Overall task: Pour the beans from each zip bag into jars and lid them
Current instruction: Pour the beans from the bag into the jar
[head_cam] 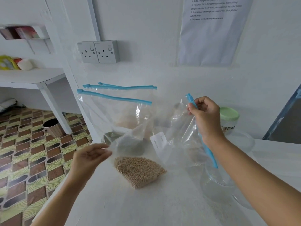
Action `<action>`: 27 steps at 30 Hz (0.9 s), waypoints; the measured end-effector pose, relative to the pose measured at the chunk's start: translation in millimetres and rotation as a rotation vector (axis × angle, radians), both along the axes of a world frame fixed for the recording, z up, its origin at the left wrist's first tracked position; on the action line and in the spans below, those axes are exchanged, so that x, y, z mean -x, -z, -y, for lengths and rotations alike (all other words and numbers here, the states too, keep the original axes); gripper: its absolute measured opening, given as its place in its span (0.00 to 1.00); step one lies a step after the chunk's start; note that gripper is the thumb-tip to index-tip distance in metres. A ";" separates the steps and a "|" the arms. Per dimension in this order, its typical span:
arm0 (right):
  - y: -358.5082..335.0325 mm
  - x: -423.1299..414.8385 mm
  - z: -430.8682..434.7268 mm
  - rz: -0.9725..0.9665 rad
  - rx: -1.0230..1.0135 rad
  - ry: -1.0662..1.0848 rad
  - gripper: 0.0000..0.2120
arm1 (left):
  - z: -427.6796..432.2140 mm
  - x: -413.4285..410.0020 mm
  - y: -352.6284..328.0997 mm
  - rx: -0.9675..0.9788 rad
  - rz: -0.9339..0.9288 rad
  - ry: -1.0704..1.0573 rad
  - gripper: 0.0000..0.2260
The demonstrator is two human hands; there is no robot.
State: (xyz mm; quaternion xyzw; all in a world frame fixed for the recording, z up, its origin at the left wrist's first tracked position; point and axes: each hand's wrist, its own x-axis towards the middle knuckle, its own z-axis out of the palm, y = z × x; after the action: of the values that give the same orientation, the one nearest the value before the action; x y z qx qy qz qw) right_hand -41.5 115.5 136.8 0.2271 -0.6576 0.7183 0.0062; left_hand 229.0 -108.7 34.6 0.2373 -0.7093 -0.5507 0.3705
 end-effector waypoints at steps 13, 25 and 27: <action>0.7 -6.5 1.3 -0.015 0.046 -0.042 0.10 | 11.2 -8.0 10.1 -0.267 -0.079 0.073 0.14; -15.3 -17.3 -1.9 -0.040 0.029 -0.144 0.09 | 10.5 2.7 11.0 -0.508 -0.401 -0.138 0.12; -13.0 -17.9 -5.1 -0.021 0.036 -0.159 0.09 | 12.2 2.1 10.5 -0.456 -0.324 -0.120 0.11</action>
State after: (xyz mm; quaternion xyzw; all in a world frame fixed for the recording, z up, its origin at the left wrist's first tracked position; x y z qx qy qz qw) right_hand -23.6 120.6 149.8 0.2860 -0.6243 0.7258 -0.0399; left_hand 226.9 -121.0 24.1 0.2650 -0.4832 -0.7039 0.4481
